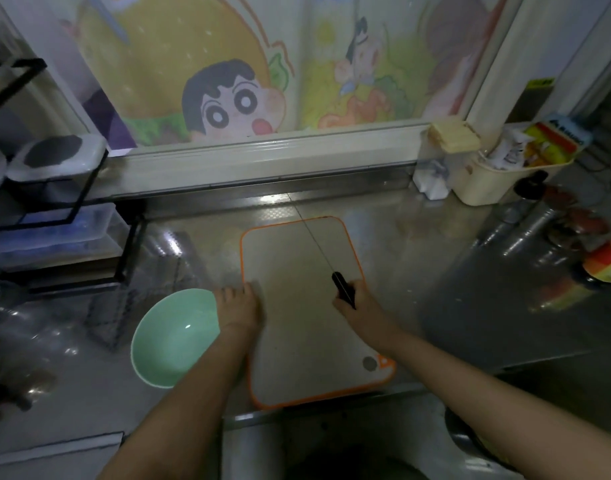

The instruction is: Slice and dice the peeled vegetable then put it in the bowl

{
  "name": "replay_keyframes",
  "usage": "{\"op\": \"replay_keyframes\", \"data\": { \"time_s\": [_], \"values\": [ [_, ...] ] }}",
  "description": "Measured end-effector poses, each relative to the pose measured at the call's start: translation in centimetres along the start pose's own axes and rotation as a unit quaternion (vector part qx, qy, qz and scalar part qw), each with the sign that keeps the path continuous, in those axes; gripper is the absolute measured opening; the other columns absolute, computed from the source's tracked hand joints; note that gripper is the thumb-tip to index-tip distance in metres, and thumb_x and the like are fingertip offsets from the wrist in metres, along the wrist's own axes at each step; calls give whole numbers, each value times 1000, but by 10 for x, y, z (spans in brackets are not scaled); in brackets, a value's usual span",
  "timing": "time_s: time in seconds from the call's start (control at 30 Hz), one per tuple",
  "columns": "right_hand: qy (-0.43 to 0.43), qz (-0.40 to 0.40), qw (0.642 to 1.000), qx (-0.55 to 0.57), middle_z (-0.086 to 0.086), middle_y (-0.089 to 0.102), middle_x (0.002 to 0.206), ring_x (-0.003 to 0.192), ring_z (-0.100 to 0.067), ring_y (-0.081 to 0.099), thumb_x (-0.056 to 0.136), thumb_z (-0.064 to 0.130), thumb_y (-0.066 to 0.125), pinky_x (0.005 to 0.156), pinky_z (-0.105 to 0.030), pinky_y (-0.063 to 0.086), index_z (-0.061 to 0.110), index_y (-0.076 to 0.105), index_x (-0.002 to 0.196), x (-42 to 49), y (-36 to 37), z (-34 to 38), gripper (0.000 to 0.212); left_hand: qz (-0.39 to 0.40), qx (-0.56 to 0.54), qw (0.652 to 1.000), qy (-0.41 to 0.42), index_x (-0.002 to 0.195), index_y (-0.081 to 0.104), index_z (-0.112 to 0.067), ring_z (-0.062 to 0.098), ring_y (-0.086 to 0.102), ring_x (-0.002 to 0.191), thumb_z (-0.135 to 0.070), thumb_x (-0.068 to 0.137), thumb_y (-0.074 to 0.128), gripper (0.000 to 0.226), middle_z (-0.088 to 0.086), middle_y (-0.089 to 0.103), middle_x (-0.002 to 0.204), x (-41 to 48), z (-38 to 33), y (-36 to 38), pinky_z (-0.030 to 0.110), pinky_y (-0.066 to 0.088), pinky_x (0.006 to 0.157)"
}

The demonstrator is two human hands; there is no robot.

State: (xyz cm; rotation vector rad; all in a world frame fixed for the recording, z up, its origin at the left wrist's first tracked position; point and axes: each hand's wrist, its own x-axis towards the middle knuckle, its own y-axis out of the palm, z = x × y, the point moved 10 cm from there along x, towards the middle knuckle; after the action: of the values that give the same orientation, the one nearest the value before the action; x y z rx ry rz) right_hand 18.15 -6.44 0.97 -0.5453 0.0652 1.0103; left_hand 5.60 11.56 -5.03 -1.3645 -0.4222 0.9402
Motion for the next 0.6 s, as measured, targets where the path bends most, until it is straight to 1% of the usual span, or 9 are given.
{"op": "replay_keyframes", "data": {
  "time_s": [0.1,0.17,0.2,0.3,0.37,0.43,0.47,0.53,0.6],
  "values": [
    [-5,-24,1000,13,0,38,68,52,-10,35,98,22,47,49,-22,31,12,38,96,1,-7,1,14,-19,-42,999,15,121,35,-12,30,45,116,-34,84,54,47,12,51,124,-1,-7,-3,38,28,101],
    [-5,-51,998,22,1,38,65,49,-9,35,98,30,48,47,-19,30,13,40,92,0,-15,3,19,-30,-82,996,24,119,36,-12,29,48,113,-45,80,61,57,9,51,121,-3,-14,-6,39,33,97],
    [-6,-71,997,29,2,38,64,47,-7,35,97,34,48,45,-18,29,14,41,89,0,-22,4,23,-33,-113,993,25,122,35,-13,29,48,113,-47,77,63,63,9,50,121,-4,-18,-7,39,35,95],
    [-15,-116,991,71,3,38,58,39,-2,36,97,41,43,41,-15,28,16,42,77,1,-41,6,33,-25,-216,976,32,133,30,-12,31,48,112,-44,76,68,75,11,44,123,-11,-36,-9,40,42,90],
    [-18,-129,989,75,3,39,57,41,-2,37,98,42,39,44,-18,31,17,42,72,6,-52,6,37,-19,-249,968,42,131,33,-13,31,48,109,-40,76,69,71,12,42,123,-16,-51,-9,41,44,84],
    [-27,-141,988,62,2,40,55,46,-9,39,98,42,39,48,-23,33,16,42,67,12,-64,5,41,-5,-275,960,43,129,35,-13,30,46,110,-37,77,69,67,11,40,123,-20,-64,-8,41,45,80],
    [-33,-143,988,52,1,40,54,46,-11,39,98,42,40,48,-24,33,16,41,64,15,-70,6,43,3,-285,957,43,130,35,-13,30,45,111,-36,77,70,67,10,39,124,-22,-71,-7,40,45,79],
    [-33,-137,990,29,2,38,50,44,-10,36,97,40,44,46,-21,29,15,38,59,22,-79,2,46,10,-298,954,37,131,35,-13,30,45,114,-36,77,70,68,8,38,125,-24,-82,-4,39,44,76],
    [-32,-126,992,8,4,36,48,42,-7,34,95,34,52,45,-20,26,17,36,56,28,-86,-4,45,6,-300,953,32,129,36,-14,29,45,114,-36,76,71,67,8,39,125,-25,-91,-2,40,45,79]
  ]
}}
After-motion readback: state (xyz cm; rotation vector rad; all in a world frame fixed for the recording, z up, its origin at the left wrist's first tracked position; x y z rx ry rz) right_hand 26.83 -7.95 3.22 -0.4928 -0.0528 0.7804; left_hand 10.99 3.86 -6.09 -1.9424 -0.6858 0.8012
